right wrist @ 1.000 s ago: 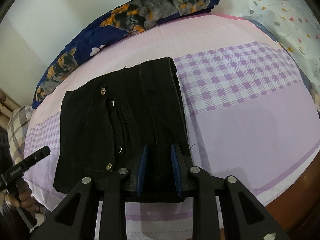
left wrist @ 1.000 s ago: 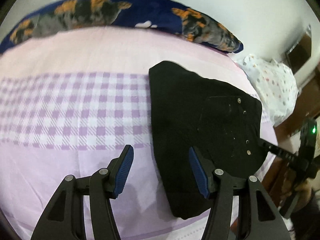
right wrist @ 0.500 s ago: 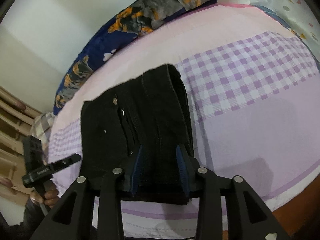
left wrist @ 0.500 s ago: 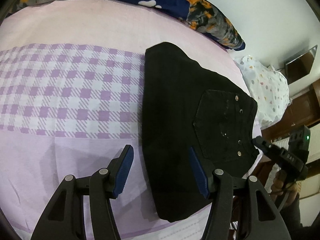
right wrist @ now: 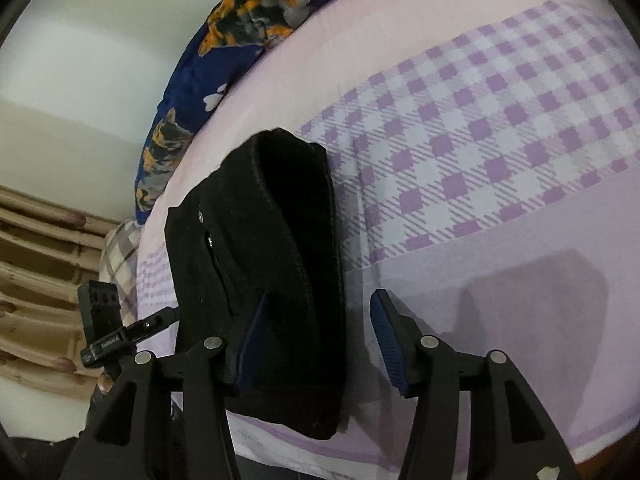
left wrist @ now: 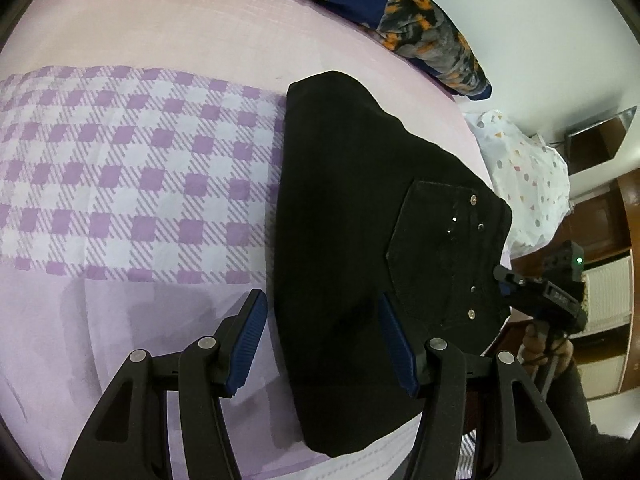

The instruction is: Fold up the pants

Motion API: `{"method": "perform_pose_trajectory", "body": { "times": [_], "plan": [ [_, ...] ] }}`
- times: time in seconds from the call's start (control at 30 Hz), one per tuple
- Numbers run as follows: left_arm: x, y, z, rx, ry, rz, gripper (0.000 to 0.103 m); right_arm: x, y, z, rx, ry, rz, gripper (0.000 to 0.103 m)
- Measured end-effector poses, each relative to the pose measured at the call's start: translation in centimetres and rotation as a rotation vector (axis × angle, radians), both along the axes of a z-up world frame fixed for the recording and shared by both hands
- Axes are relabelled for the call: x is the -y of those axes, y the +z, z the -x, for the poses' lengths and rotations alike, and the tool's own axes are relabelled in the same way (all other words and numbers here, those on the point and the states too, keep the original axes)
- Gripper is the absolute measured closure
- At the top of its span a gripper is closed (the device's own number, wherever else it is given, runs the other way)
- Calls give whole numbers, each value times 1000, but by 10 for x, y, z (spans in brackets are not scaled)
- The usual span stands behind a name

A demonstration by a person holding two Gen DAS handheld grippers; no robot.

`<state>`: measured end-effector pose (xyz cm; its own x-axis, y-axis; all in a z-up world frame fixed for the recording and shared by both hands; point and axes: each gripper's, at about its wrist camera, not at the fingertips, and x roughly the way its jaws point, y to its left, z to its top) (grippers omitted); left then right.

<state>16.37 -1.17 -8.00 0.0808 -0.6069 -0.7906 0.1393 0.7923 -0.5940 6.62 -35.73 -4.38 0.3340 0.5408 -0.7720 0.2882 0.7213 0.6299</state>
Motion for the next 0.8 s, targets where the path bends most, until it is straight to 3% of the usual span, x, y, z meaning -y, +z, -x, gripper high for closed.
{"method": "perform_pose_trajectory", "body": {
  "times": [0.27, 0.47, 0.67, 0.77, 0.8],
  "plan": [
    [-2, -8, -18, -34, -27, 148, 34, -1, -16, -17, 32, 116, -169, 49],
    [-10, -24, -35, -102, -2, 340, 34, -8, -23, -38, 34, 211, -263, 44],
    [2, -15, -33, -46, -37, 299, 38, -24, -22, -50, 50, 214, -250, 46],
    [7, -10, -26, 19, -38, 190, 56, -26, -22, -47, 54, 187, -206, 63],
    [10, -7, -23, 38, -42, 162, 57, -25, -24, -46, 50, 174, -207, 66]
  ]
}}
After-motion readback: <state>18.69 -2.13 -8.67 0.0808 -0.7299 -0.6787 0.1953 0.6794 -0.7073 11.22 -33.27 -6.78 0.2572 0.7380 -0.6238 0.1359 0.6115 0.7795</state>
